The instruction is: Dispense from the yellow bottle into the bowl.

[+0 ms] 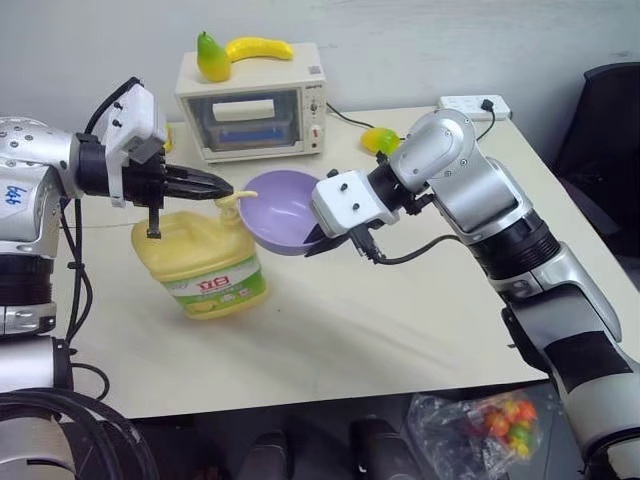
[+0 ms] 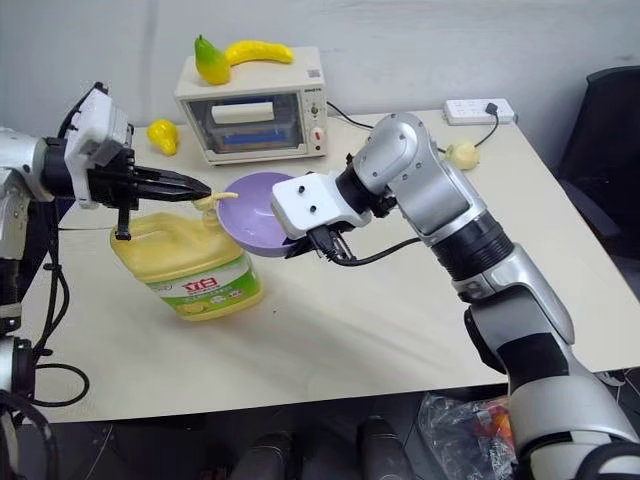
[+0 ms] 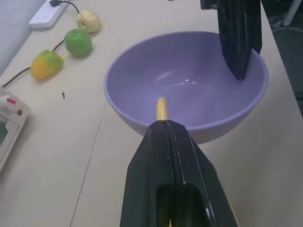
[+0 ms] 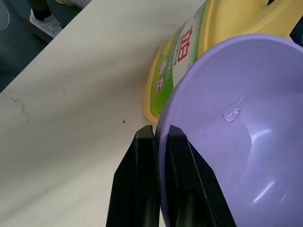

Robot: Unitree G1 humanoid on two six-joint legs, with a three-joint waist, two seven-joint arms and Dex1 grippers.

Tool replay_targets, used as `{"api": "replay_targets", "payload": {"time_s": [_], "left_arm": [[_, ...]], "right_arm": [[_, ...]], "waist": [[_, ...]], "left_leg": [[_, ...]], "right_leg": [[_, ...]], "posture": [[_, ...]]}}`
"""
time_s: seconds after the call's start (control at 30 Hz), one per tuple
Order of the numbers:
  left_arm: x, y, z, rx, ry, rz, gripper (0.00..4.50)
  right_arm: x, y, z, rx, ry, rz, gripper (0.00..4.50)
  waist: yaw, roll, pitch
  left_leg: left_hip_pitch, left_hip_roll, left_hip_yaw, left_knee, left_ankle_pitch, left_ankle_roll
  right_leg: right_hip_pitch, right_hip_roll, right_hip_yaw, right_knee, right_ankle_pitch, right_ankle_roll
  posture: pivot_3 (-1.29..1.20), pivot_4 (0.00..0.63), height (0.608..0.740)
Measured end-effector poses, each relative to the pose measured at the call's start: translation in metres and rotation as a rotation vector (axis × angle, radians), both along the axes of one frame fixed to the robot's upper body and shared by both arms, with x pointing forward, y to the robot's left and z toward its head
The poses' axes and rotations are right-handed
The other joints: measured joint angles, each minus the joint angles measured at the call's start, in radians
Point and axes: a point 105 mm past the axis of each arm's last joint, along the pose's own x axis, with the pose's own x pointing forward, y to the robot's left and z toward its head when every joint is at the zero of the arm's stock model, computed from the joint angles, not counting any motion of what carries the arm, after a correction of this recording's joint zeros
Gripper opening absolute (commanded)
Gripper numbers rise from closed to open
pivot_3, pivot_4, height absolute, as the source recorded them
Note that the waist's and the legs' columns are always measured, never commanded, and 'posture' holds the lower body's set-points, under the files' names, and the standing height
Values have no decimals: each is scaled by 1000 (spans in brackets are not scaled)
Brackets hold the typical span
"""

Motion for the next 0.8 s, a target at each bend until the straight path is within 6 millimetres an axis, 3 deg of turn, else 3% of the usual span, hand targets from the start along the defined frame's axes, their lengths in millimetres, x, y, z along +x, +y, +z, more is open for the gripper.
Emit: {"api": "replay_targets", "payload": {"time_s": [0.23,0.53,0.8], "left_arm": [[-5,-5,10,-98,69,-21,9],[-15,9,31,-124,15,5,9],[-24,16,33,-155,36,-5,9]], "right_arm": [[-1,0,1,0,-12,10,0],[0,-2,1,-1,-17,7,0],[0,-8,-15,20,16,-18,0]], "waist": [[-5,-3,2],[-4,-6,3],[0,-6,3]], "left_leg": [[-4,0,0,-1,0,-1],[-4,0,0,-1,0,-1],[-4,0,-1,-1,0,-1]], "right_leg": [[-4,0,0,1,0,0],[-3,0,0,-3,0,0],[-2,-1,0,-3,0,0]], "posture": [[0,150,740],[0,150,740],[0,150,740]]}}
